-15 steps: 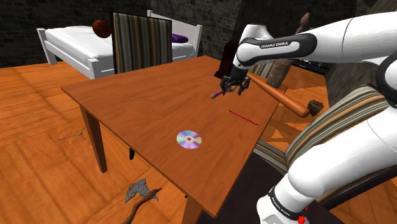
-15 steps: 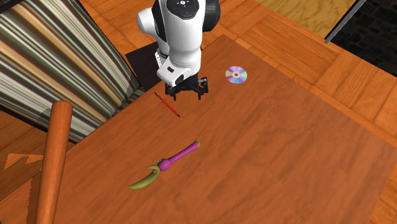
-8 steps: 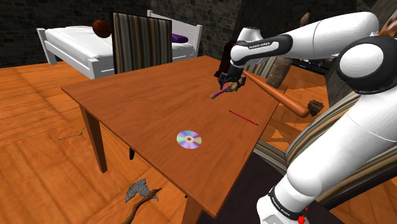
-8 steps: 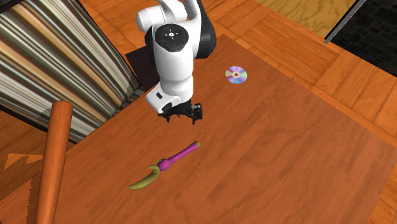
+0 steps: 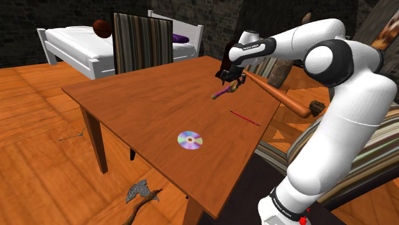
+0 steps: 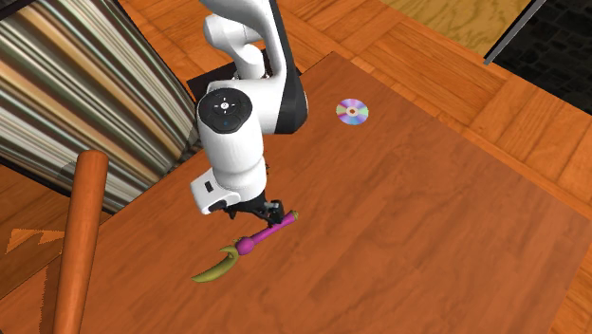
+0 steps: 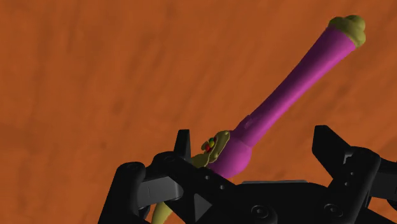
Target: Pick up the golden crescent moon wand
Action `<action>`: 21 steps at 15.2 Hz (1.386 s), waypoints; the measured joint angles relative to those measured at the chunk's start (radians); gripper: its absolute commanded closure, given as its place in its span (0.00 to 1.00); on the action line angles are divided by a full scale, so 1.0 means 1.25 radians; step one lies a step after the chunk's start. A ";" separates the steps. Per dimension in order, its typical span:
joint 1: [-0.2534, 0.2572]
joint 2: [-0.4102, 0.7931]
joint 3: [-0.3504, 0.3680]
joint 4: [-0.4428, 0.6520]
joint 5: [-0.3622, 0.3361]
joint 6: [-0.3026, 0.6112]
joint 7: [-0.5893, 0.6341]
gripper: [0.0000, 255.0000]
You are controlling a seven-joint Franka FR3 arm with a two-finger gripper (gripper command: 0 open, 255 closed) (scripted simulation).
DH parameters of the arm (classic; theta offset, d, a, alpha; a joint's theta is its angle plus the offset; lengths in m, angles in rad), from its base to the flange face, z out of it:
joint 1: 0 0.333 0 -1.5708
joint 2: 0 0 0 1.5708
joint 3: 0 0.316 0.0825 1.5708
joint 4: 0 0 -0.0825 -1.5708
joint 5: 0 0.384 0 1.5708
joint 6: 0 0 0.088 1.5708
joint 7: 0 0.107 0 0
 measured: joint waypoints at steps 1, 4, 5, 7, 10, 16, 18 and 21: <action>-0.007 0.032 -0.004 0.041 0.008 -0.003 0.002 0.00; -0.025 0.102 -0.015 0.112 0.026 0.013 0.019 0.00; -0.030 0.121 -0.017 0.134 0.032 0.014 0.019 0.00; -0.034 0.133 -0.018 0.129 0.035 0.033 0.020 0.00; -0.035 0.146 -0.018 0.115 0.037 0.061 0.021 0.00; -0.036 0.155 -0.017 0.101 0.039 0.084 0.020 1.00; -0.036 0.155 -0.017 0.100 0.039 0.085 0.020 1.00; -0.036 0.155 -0.017 0.100 0.039 0.086 0.020 1.00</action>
